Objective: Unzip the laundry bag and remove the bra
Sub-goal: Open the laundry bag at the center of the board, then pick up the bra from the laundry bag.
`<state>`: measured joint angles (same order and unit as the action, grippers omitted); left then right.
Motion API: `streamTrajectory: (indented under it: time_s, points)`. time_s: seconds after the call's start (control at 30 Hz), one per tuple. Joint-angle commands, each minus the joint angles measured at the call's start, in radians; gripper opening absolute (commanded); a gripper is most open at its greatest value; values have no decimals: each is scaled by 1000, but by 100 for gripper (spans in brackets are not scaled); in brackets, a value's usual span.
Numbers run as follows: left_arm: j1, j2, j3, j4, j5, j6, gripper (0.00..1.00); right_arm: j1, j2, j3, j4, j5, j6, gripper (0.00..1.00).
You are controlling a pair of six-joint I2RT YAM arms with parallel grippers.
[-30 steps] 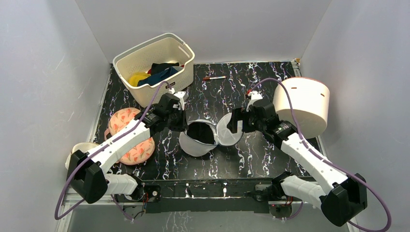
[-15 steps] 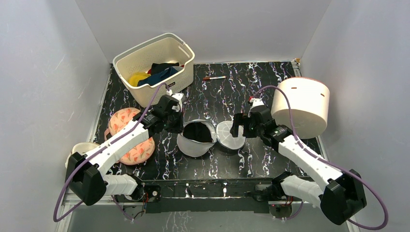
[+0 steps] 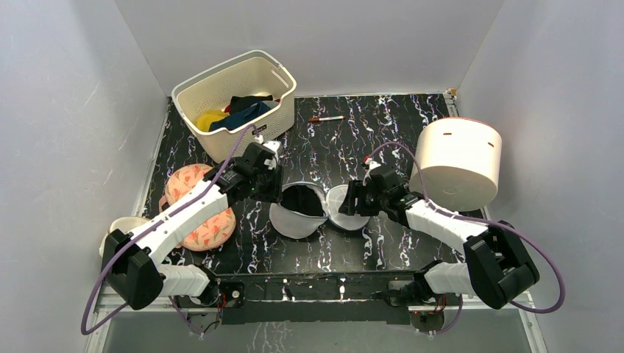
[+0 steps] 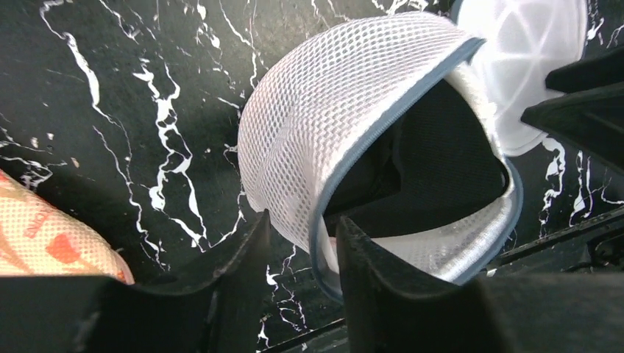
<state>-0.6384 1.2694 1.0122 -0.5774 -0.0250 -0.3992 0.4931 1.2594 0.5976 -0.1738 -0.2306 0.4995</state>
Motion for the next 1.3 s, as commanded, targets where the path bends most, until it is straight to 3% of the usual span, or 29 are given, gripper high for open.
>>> streamTrajectory:
  time_s: [0.0,0.17,0.3,0.37,0.6,0.93,1.13,1.27]
  points:
    - [-58,16,140,-76,-106,34,43,17,1,-43,175,-101,38,51]
    - [-163,10,224,-89,-201,-17,68,36,-33,-106,244,-130,86,49]
    - [-246,59,275,-71,-206,-60,73,44,-59,-119,250,-124,84,49]
    - [-293,108,293,-62,-208,-61,72,43,-68,-109,232,-108,73,50]
    - [-390,295,343,-56,-253,-52,49,42,-70,-123,225,-99,61,50]
    - [-396,434,368,-41,-281,-53,49,44,-60,-134,247,-113,54,50]
    - [-395,445,370,-35,-317,-53,45,43,-60,-151,269,-125,66,49]
    - [-394,440,376,-20,-332,-65,49,43,-70,-153,261,-123,60,49]
